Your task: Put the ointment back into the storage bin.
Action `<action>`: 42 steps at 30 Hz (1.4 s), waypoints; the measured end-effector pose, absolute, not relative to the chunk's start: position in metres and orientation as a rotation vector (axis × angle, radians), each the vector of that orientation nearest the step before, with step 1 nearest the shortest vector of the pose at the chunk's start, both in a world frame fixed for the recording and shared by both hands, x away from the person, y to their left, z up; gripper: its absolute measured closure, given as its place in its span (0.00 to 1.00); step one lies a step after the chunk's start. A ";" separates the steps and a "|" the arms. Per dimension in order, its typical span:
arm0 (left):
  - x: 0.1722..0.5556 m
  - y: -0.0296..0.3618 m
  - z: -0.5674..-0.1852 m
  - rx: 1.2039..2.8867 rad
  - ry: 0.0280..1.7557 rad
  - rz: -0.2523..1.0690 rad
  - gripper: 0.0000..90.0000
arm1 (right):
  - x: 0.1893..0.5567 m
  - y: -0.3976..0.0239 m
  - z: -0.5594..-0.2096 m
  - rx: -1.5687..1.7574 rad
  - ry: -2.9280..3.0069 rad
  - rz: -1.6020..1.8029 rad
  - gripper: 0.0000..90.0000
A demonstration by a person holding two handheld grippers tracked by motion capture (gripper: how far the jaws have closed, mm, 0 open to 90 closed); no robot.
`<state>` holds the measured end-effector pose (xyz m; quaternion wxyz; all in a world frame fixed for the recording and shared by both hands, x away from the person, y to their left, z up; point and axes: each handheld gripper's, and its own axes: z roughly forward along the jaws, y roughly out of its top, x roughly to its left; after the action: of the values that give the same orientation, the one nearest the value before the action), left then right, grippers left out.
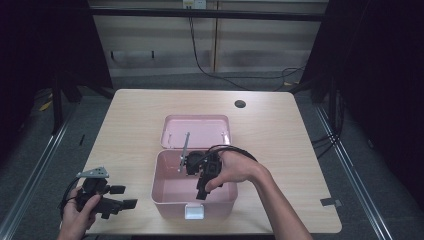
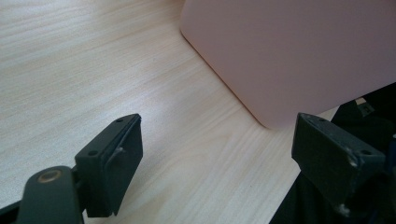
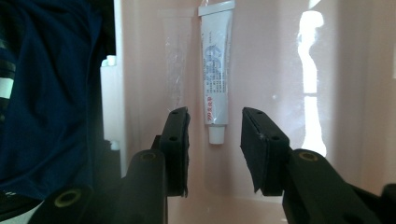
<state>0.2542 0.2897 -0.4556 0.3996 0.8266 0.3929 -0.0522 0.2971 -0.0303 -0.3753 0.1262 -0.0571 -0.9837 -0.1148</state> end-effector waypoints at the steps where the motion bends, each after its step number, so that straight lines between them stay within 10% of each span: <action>1: 0.254 0.290 -0.456 2.091 0.994 -0.132 0.18 | 0.297 -0.030 -0.375 -0.166 -2.864 -0.334 0.70; 42: 0.254 0.290 -0.455 2.094 0.994 -0.132 0.18 | 0.274 -0.102 -0.316 -0.328 -2.969 -0.532 0.66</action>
<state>0.2542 0.2902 -0.4555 0.3986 0.8272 0.3926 -0.0523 0.2742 -0.1018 -0.3165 0.0535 -0.1078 -0.9772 -0.1751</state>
